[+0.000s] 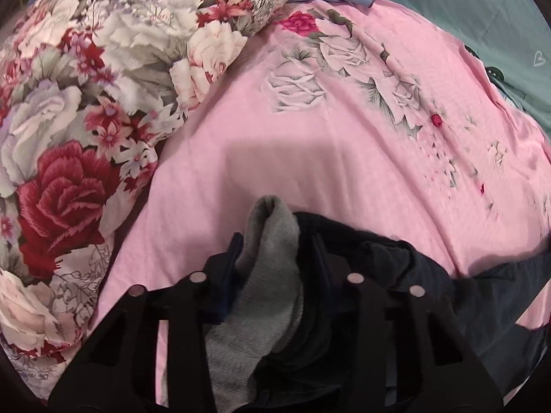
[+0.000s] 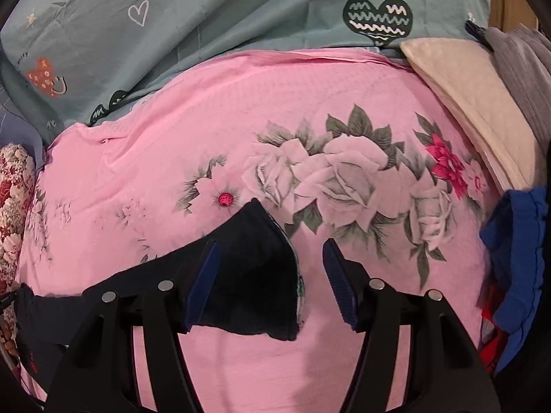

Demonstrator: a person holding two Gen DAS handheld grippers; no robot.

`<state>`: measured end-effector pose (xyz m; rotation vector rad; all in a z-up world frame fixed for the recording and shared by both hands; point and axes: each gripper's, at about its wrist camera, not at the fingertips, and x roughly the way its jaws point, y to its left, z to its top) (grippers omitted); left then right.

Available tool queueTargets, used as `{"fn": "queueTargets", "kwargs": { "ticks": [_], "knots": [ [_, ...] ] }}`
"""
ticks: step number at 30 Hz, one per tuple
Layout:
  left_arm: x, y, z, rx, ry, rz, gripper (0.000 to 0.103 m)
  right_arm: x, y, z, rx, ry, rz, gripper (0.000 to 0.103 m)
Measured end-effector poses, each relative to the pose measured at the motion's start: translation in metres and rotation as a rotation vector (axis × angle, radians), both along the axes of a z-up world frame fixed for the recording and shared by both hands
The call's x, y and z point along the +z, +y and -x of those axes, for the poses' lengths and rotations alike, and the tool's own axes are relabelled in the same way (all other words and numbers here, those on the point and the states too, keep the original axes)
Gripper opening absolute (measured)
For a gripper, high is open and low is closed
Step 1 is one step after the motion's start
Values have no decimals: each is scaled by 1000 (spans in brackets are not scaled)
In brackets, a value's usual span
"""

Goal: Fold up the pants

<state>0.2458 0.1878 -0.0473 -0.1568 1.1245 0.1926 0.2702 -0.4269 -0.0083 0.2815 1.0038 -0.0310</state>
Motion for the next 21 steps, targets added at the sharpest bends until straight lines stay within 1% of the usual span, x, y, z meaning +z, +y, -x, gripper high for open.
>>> {"fn": "queueTargets", "kwargs": {
  "ticks": [2,4,5,6,7,8,9,10,11,12,13,14,16,17,19,21],
  "knots": [
    [6,2,3,11,-19,1,33,-7,-2,-14,-4,17,-17,63],
    [11,8,6,28,-36,26,33,-19,-6,-25,7,49,-69,63],
    [14,12,7,37,-44,39,32,-24,-8,-29,-1,63,-86,59],
    [17,15,8,44,-52,55,32,-28,-11,-32,-12,69,-111,52],
    [19,18,10,52,-60,67,31,-31,-13,-34,-6,69,-147,29],
    [22,20,12,61,-74,78,29,-32,-13,-36,-5,64,-169,18],
    [26,22,15,72,-87,83,26,-31,-13,-35,-4,51,-170,12],
    [32,25,18,93,-110,89,20,-24,-12,-31,-6,25,-157,9],
    [40,28,24,119,-135,94,20,-17,-13,-26,-18,-3,-147,8],
    [47,31,29,151,-164,102,20,-4,-18,-16,-41,-47,-180,8],
    [57,36,36,189,-214,122,20,5,-23,-8,-57,-77,-217,8],
    [63,40,41,208,-240,138,20,17,-26,2,-70,-108,-243,8],
    [69,40,38,234,-266,147,20,41,-22,13,-53,-157,-221,8],
    [69,38,34,237,-265,139,20,48,-19,12,-51,-166,-206,8],
    [61,36,25,258,-248,137,20,52,-16,0,-62,-142,-186,8],
    [46,32,11,280,-211,133,21,42,-11,-21,-74,-94,-129,8]
  ]
}}
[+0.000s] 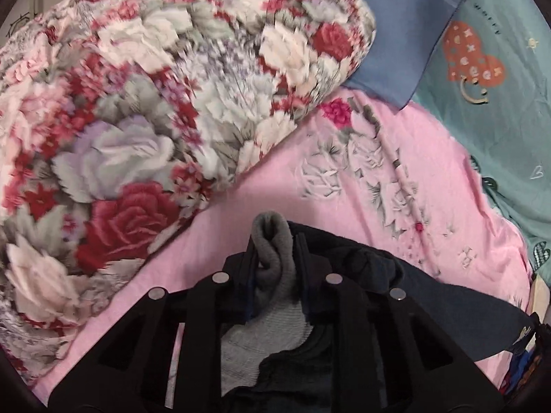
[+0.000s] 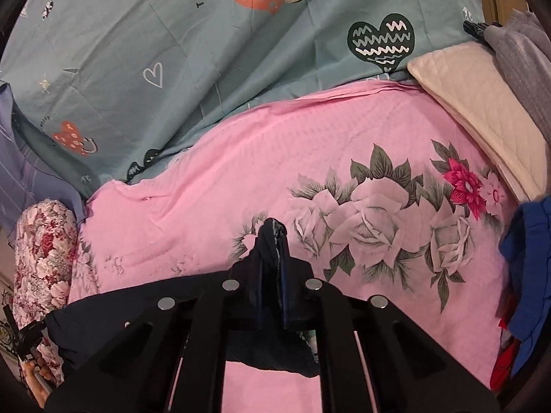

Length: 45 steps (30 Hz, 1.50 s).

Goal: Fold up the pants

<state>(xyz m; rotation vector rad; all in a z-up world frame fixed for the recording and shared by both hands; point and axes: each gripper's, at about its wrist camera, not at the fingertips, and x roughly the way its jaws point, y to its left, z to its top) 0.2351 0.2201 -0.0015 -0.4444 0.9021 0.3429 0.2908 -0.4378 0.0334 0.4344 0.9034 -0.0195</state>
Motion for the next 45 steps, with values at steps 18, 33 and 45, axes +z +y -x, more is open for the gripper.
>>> {"fn": "queueTargets", "kwargs": {
  "ticks": [18,33,45],
  "knots": [
    [7,-17,30,-22,-9,-206,92,-40,0,42,66,68,112,50],
    [-29,-52,54,-184,89,-148,93,-18,-17,76,-24,69,19,10],
    [-17,-48,47,-196,97,-218,93,-24,3,65,35,29,214,68]
  ]
}}
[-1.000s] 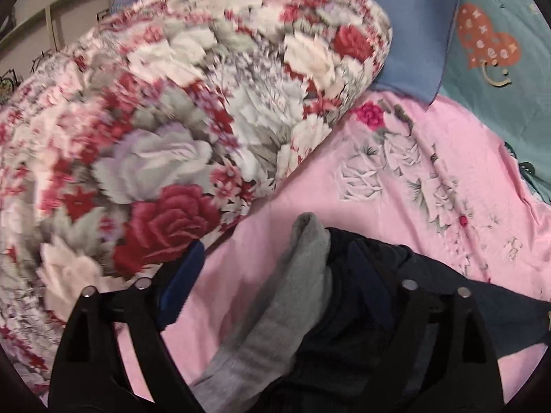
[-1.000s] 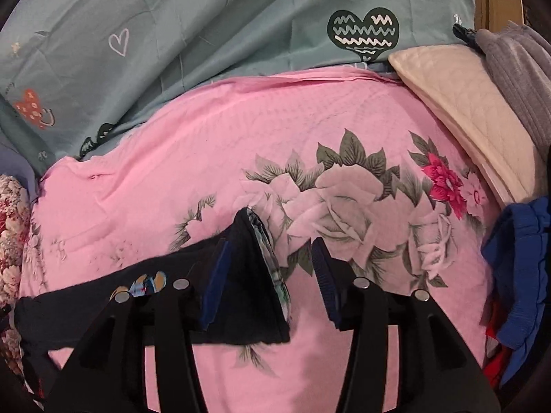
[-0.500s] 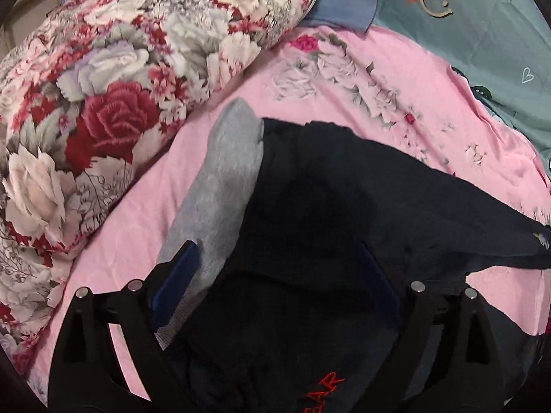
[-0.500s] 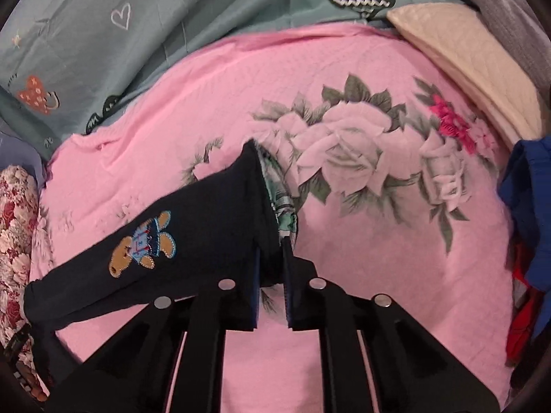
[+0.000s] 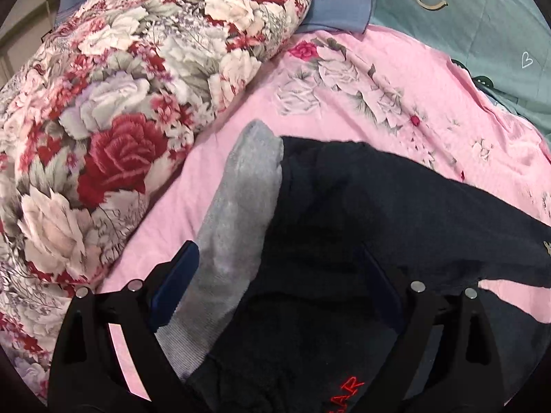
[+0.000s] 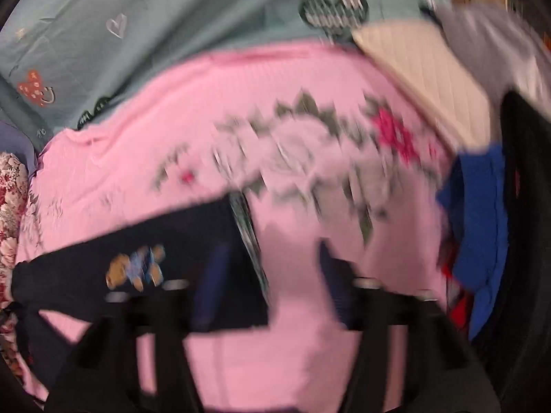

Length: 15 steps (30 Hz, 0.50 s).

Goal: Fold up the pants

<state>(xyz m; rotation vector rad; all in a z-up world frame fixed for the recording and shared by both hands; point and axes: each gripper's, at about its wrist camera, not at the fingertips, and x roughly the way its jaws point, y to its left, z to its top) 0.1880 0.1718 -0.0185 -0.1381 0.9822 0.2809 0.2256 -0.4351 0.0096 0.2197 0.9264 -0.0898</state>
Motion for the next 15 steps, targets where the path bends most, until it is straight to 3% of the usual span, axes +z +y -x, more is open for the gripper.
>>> {"fn": "queueTargets", "kwargs": {
  "ticks": [4,9,13,15],
  "knots": [
    [8,-3,6,-8,-29,37,93,-2,53,-41,215,10,-52,68],
    [7,-19,13,-78,-45,6,93,-5,168,-61,562,11,-29,67],
    [0,-18,14,-86,-38,18,93,-19,219,-73,664,52,-13,67],
    [-5,-15,16,-83,-28,39,93,-32,236,-77,715,101,-8,60]
  ]
}}
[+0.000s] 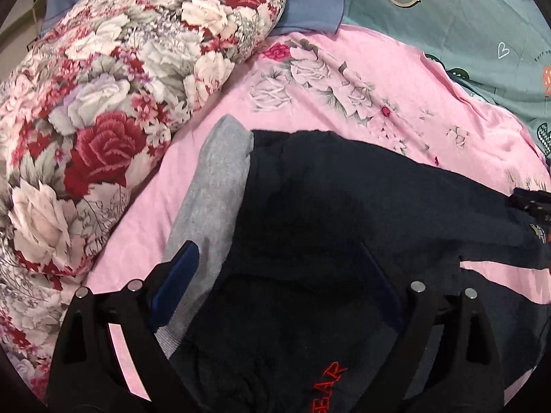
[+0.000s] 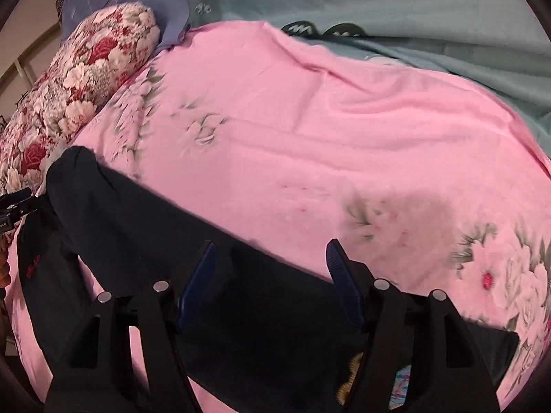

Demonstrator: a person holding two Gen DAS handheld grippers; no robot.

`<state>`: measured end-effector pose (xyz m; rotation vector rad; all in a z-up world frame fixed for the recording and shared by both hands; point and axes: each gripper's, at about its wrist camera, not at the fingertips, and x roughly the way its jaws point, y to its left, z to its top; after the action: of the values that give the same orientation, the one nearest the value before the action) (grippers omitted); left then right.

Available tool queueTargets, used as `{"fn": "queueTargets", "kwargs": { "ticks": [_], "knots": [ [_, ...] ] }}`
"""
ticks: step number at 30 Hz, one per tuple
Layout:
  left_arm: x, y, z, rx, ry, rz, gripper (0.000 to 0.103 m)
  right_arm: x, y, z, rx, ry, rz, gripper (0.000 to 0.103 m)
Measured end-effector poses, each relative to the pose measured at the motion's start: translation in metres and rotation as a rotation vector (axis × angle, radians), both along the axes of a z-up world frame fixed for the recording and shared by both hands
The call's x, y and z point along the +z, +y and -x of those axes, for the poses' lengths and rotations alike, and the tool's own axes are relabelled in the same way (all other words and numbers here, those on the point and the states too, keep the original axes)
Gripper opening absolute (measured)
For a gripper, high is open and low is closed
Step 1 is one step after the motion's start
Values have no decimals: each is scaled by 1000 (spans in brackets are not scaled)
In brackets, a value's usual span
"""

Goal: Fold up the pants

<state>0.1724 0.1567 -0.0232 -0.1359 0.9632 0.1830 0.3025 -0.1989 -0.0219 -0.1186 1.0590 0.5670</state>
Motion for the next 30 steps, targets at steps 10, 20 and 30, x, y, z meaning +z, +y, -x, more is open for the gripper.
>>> {"fn": "queueTargets", "kwargs": {
  "ticks": [10,20,30],
  "knots": [
    [-9,13,2,21,7,13,93,-2,31,7,94,-72,120,4],
    [-17,34,-5,84,27,0,93,4,28,-31,-64,-129,207,35],
    [-9,46,-14,147,9,72,93,19,132,-13,182,-144,47,42]
  ]
}}
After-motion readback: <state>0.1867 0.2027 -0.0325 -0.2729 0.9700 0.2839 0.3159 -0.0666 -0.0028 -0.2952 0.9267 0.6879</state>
